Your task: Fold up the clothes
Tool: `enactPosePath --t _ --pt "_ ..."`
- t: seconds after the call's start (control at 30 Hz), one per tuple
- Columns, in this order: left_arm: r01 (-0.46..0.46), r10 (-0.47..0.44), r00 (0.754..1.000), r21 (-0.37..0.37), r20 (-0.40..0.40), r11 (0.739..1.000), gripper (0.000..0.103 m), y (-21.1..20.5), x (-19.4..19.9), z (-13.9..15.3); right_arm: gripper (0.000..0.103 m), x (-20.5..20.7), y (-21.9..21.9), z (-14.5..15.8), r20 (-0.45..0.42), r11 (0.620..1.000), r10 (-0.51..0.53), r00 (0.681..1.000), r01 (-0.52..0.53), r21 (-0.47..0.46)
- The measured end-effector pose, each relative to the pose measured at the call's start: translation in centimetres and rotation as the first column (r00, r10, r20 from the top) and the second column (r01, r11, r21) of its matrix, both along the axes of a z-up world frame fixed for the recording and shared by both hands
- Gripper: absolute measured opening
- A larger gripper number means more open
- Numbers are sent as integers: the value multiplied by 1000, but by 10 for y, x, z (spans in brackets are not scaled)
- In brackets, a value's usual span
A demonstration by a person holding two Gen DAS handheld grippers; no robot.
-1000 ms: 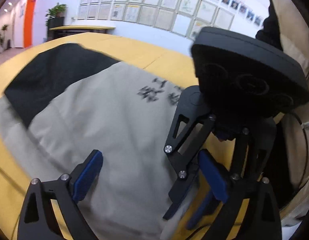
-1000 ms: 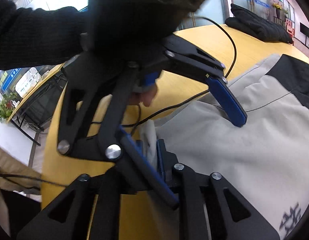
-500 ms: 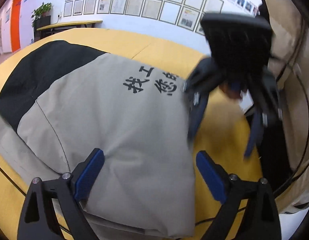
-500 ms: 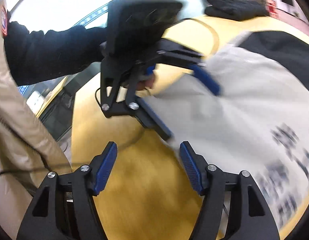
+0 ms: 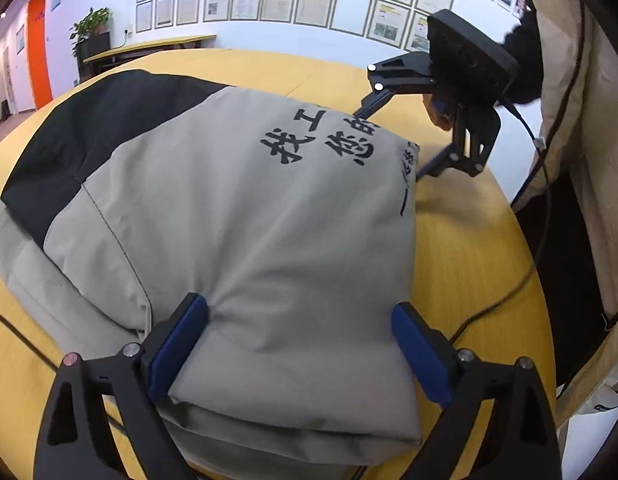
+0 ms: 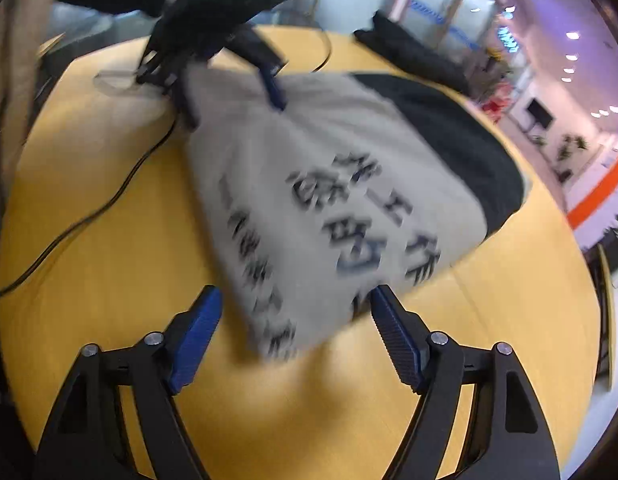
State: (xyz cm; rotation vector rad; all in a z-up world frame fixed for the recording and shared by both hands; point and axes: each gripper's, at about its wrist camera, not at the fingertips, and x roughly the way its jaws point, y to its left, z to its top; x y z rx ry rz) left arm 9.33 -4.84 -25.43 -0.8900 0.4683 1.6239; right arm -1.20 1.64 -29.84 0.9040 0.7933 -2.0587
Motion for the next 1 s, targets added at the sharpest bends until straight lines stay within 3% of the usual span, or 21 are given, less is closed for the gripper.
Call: enactPosePath --t 0.13,0.2,0.27,0.37,0.43,0.47,0.53,0.67,0.73,0.87,1.0 --pt "-12 12 1000 2 8 1000 95 -9 1 2 50 -13 22 5 22 995 -90 996 91 -44" --pt "-17 17 1000 1 3 1000 95 -9 3 2 47 -15 33 6 86 988 -134 987 139 -63" --pt "-57 57 998 1 10 998 95 -8 3 5 48 -16 31 5 121 985 -151 981 160 -64" --pt "-147 147 989 -1 28 989 95 -9 4 11 60 -31 35 14 261 983 -131 956 160 -93" --pt "-268 268 962 8 44 963 95 -18 10 25 61 -41 54 29 374 970 -99 922 174 -172" --pt "-341 338 938 19 79 940 95 -26 13 33 62 -46 68 40 414 956 -86 906 192 -221" --pt "-482 472 869 34 151 876 96 -41 19 49 78 -61 103 61 468 921 -87 879 251 -299" --pt "-732 696 644 -8 318 681 100 -76 36 56 83 -118 160 61 558 874 -119 822 353 -334" --pt "-816 776 488 -106 401 568 100 -90 38 43 85 -149 182 54 588 863 -127 799 381 -331" --pt "-881 810 234 -236 537 411 99 -100 30 9 87 -221 190 22 670 847 -68 739 398 -353" --pt "-905 833 234 -202 502 376 100 -94 22 -1 90 -267 164 -10 730 850 27 683 369 -377"
